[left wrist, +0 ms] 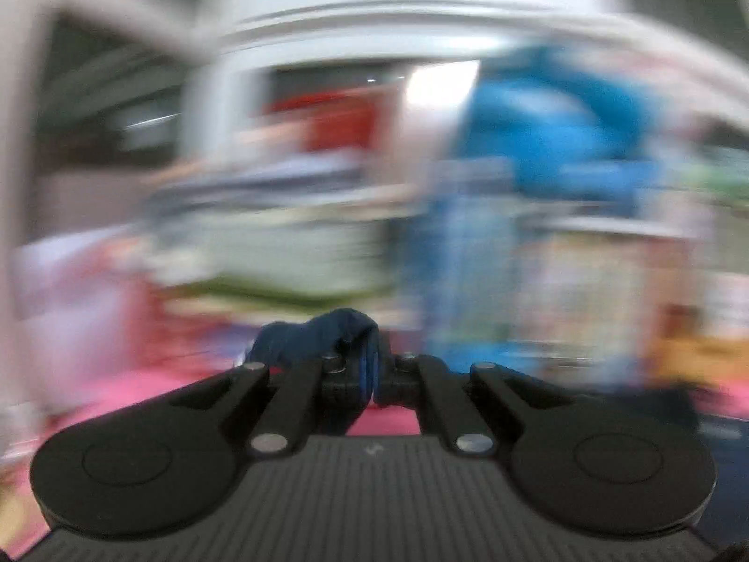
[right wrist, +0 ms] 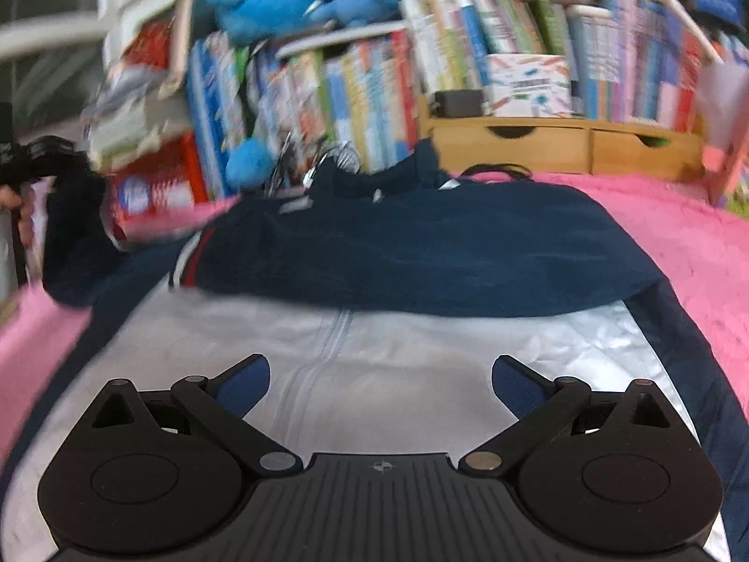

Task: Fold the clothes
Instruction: 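Carry the sleeve across the white body with the left tool and release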

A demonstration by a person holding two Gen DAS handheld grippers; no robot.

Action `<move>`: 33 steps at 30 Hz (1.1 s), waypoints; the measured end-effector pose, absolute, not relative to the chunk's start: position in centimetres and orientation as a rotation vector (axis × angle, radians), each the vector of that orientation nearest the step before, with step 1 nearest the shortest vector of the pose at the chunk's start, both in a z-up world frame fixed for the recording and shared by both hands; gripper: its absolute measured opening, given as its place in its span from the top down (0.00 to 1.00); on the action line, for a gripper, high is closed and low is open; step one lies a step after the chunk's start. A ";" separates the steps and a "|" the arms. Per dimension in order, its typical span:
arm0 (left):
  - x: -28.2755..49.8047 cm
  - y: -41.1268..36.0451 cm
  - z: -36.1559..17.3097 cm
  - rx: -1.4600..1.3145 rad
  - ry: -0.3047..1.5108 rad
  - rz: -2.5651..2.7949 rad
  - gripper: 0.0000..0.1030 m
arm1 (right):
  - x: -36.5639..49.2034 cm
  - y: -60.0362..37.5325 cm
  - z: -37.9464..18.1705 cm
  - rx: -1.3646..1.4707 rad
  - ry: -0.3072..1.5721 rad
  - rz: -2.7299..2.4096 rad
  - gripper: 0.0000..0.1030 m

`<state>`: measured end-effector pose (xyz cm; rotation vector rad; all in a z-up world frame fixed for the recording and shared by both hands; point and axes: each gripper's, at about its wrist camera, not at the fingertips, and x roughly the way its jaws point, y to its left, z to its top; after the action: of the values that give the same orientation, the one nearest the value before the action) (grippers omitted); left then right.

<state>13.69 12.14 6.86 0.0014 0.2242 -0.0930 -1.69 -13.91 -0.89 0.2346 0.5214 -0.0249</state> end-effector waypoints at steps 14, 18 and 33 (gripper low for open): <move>5.3 6.2 2.3 0.040 0.475 -0.584 0.48 | 1.6 -17.6 3.4 0.224 0.506 -0.059 0.00; 4.7 11.1 2.6 0.009 0.442 -0.400 0.39 | 6.8 -11.0 2.5 -0.106 0.538 0.034 0.00; 5.8 18.1 1.5 -0.081 0.422 -0.153 0.36 | 14.0 -15.3 2.8 0.306 0.495 -0.012 0.83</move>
<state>5.79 18.05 1.47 -0.0814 0.4219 -0.1527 13.99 -15.34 2.79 0.3055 0.4949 -0.0117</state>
